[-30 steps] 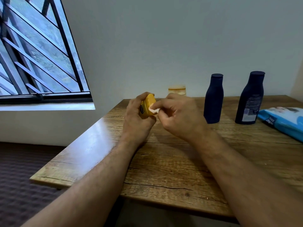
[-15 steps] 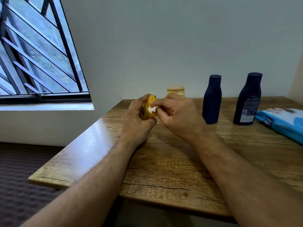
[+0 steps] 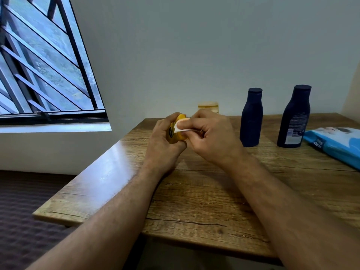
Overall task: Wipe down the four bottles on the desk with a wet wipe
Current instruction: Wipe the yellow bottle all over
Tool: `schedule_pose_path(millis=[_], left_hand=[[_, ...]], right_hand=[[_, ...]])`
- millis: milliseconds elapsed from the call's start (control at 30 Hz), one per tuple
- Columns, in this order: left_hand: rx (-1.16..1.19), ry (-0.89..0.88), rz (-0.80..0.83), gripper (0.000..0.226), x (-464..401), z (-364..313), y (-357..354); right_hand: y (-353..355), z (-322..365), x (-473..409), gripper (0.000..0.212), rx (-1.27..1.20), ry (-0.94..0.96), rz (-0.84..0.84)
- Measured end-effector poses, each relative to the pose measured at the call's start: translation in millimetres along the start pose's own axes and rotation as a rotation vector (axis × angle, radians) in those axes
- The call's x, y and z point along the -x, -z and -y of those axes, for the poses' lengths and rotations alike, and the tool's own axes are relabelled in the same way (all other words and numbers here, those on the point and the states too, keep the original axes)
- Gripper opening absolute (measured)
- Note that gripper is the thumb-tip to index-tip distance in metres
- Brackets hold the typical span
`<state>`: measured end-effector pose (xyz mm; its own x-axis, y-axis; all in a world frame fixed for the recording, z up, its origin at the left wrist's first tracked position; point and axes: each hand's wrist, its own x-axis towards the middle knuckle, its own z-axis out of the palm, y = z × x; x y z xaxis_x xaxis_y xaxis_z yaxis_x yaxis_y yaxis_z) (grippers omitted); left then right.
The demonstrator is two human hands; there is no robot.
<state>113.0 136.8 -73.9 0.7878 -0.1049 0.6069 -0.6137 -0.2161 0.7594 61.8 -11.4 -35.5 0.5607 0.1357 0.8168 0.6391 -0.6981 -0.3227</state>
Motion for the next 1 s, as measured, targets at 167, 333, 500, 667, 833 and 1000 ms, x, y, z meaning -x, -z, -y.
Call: schedule_pose_path(millis=[167,333,500,667,833,1000], left_hand=[[-0.088,-0.037,0.057,0.072,-1.0,0.1,1.0],[-0.023,-0.006,-0.012,0.073,-1.9,1.8,2.6],[-0.069,-0.031,0.041,0.073,-0.1,1.4,2.1],[-0.075,-0.033,0.05,0.071,0.2,0.2,0.5],[0.006,-0.024,0.004,0.073,0.6,-1.9,-0.3],[-0.048,-0.062,0.03,0.07,0.8,-1.0,-0.1]], right_hand=[[-3.7,-2.2,-5.7,0.019,-0.026,-0.13,-0.11],[3.7,0.6,-1.1,0.015,-0.013,-0.1,-0.011],[0.8,-0.8,-3.4,0.015,-0.023,-0.113,-0.047],[0.9,-0.5,-6.5,0.017,0.01,-0.145,-0.198],[4.8,5.1,0.5,0.016,-0.044,-0.049,-0.046],[-0.9,1.5,-6.4,0.021,-0.047,-0.154,-0.115]])
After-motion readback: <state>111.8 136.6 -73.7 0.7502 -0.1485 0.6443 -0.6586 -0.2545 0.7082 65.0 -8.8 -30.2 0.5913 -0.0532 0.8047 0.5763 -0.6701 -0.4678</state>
